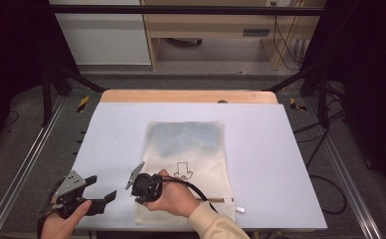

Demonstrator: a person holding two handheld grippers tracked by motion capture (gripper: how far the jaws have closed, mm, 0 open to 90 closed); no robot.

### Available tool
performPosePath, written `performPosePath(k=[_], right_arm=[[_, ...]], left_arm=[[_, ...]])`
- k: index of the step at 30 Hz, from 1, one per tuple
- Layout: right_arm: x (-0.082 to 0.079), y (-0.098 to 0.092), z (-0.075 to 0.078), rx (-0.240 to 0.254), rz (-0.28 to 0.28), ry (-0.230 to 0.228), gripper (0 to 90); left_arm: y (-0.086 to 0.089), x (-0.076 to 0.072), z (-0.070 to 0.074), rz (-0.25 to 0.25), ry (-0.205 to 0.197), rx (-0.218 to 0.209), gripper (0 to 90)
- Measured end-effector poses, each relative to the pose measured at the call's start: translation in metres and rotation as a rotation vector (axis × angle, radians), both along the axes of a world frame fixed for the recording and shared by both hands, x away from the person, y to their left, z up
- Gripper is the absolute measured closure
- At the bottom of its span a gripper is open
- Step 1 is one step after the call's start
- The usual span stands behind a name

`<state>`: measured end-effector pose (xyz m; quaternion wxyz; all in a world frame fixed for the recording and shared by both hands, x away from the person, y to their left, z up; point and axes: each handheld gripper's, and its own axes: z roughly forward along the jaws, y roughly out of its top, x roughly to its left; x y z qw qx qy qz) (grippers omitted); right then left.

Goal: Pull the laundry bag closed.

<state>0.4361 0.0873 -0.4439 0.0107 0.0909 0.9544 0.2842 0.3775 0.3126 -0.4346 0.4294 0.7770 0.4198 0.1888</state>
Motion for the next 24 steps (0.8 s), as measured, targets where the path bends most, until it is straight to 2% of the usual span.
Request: performPosePath(k=[6,9,15,18,20,21,24], right_arm=[[0.001,-0.008,0.015,0.048,-0.011,-0.007,81.8],[0.003,-0.012,0.019,0.076,-0.023,0.001,81.8],[0.004,-0.015,0.021,0.087,-0.025,0.001,81.8],[0.004,-0.017,0.023,0.096,-0.027,0.000,81.8],[0.004,-0.017,0.023,0.098,-0.023,-0.002,81.8],[0.004,-0.017,0.023,0.096,-0.022,-0.004,81.8],[0.004,-0.018,0.024,0.099,-0.021,-0.005,81.8]], left_arm=[[-0.008,-0.004,-0.001,-0.051,0.023,0.001,11.2],[-0.013,-0.005,-0.002,-0.074,0.036,-0.016,13.1],[-0.024,-0.006,-0.006,-0.113,0.062,-0.005,14.6],[-0.036,-0.007,-0.008,-0.141,0.076,-0.002,14.6],[-0.041,-0.007,-0.010,-0.156,0.094,-0.048,14.6],[-0.044,-0.007,-0.011,-0.160,0.096,-0.057,14.6],[-0.050,-0.005,-0.013,-0.159,0.091,-0.033,14.6]])
